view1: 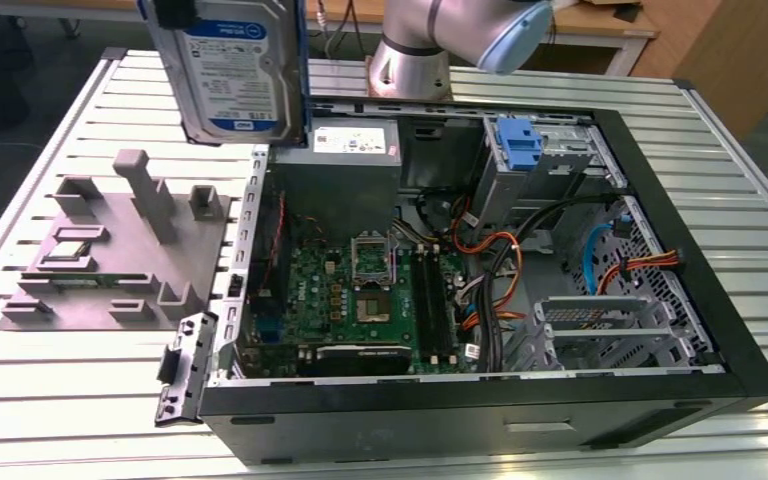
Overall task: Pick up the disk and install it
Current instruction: 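Pick up the disk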
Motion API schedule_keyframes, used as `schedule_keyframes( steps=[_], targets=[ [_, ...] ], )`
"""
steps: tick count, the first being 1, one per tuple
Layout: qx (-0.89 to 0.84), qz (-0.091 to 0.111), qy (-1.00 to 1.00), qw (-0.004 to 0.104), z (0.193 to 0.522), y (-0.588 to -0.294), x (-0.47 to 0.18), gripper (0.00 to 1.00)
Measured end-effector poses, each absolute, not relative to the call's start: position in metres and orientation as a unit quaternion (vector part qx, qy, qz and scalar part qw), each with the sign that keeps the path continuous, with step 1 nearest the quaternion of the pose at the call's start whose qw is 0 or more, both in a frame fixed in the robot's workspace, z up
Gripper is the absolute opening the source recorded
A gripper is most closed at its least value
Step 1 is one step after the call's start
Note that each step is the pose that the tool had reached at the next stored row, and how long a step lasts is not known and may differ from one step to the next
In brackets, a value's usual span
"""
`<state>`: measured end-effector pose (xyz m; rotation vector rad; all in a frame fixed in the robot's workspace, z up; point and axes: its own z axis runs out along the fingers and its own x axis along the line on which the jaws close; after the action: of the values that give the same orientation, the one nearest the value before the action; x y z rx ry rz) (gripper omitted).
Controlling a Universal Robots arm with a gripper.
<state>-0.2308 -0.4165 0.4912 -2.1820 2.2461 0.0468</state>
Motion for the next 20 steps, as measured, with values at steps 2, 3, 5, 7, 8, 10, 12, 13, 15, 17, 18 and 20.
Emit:
schedule_keyframes(
  steps=[2, 3, 5, 7, 8, 10, 12, 13, 15, 17, 18, 20],
  targets=[
    [-0.697, 0.015, 0.717, 0.005, 0.491, -0.417, -0.222, 0.36],
    [-0.697, 0.015, 0.717, 0.005, 0.491, -0.417, -0.218, 0.36],
    [-0.697, 0.015, 0.717, 0.005, 0.491, -0.417, -0.209, 0.36],
    [-0.697, 0.015, 0.717, 0.005, 0.491, -0.417, -0.2, 0.36],
    [-0.697, 0.015, 0.717, 0.005, 0.491, -0.417, -0.196, 0.36],
    [-0.697, 0.015, 0.717, 0.005, 0.491, -0.417, -0.189, 0.36],
    [-0.697, 0.015, 0.717, 0.005, 0.491, -0.417, -0.183, 0.36],
    [-0.697, 0.015, 0.717, 0.005, 0.491, -0.417, -0.18, 0.36],
    [-0.697, 0.015, 0.717, 0.005, 0.491, -0.417, -0.174, 0.36],
    [-0.697, 0.015, 0.717, 0.005, 0.491, -0.417, -0.168, 0.36],
    [-0.697, 0.015, 0.717, 0.005, 0.491, -0.417, -0.164, 0.36],
    [-0.697, 0.015, 0.717, 0.005, 0.491, -0.417, -0.159, 0.36]
  ],
)
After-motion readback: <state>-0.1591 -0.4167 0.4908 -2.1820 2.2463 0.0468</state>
